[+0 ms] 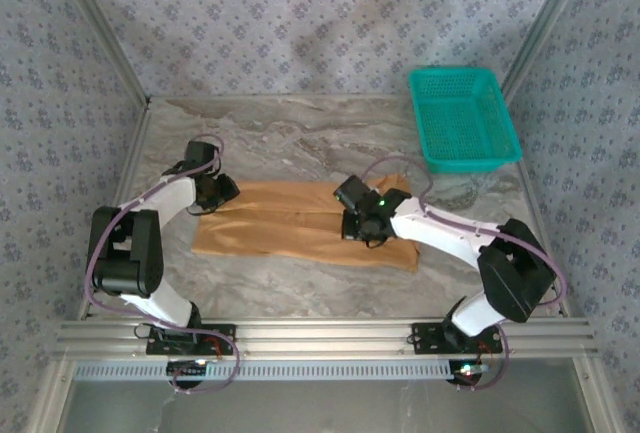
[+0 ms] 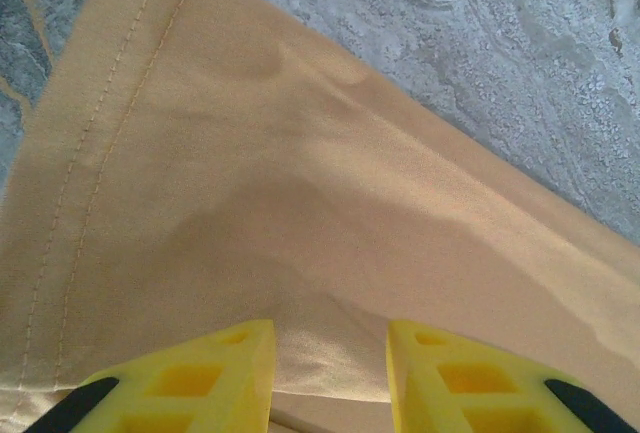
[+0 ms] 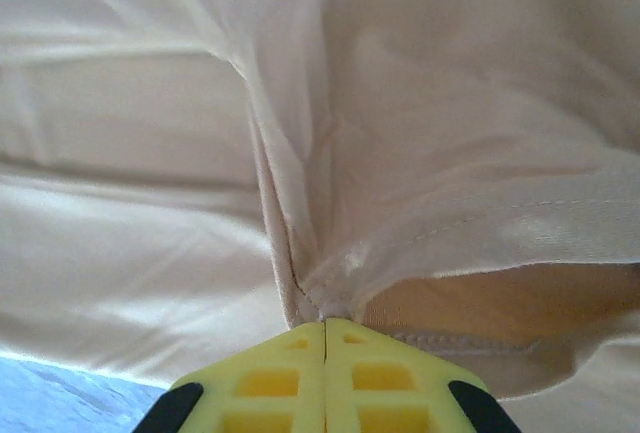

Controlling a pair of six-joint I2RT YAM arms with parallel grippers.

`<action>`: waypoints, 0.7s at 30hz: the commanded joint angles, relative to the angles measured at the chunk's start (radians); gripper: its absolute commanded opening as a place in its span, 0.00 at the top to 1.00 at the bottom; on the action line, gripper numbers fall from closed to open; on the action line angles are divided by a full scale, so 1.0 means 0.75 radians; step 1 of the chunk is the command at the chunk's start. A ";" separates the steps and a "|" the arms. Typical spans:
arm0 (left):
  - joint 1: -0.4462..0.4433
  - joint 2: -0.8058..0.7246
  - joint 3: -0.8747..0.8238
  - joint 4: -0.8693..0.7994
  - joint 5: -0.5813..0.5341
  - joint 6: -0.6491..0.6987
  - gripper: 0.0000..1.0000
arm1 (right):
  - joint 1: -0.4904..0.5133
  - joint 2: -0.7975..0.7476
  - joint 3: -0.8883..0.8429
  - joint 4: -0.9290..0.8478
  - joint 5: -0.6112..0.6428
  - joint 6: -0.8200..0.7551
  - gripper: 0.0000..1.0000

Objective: Fold the inside-out t-shirt

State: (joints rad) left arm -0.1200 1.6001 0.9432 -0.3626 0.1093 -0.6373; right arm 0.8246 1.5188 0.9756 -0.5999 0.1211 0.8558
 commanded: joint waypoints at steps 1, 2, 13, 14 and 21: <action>-0.005 -0.002 0.022 -0.024 0.027 0.019 0.66 | 0.066 0.024 -0.044 -0.038 0.084 0.166 0.92; -0.006 -0.001 0.031 -0.036 0.032 0.027 0.66 | 0.089 0.021 -0.046 -0.044 0.097 0.183 0.90; -0.006 0.025 0.139 -0.048 0.121 0.015 0.66 | -0.104 -0.045 0.153 -0.090 0.056 0.022 0.56; -0.006 0.037 0.152 -0.041 0.140 0.008 0.66 | -0.150 -0.021 0.168 -0.052 0.017 0.011 0.56; 0.017 0.200 0.235 -0.003 0.239 -0.013 0.66 | -0.487 0.382 0.404 0.074 -0.233 -0.069 0.57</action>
State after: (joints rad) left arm -0.1181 1.6997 1.0878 -0.3729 0.2329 -0.6342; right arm 0.4973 1.7138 1.2388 -0.5480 0.0303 0.8471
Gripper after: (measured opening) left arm 0.341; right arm 0.428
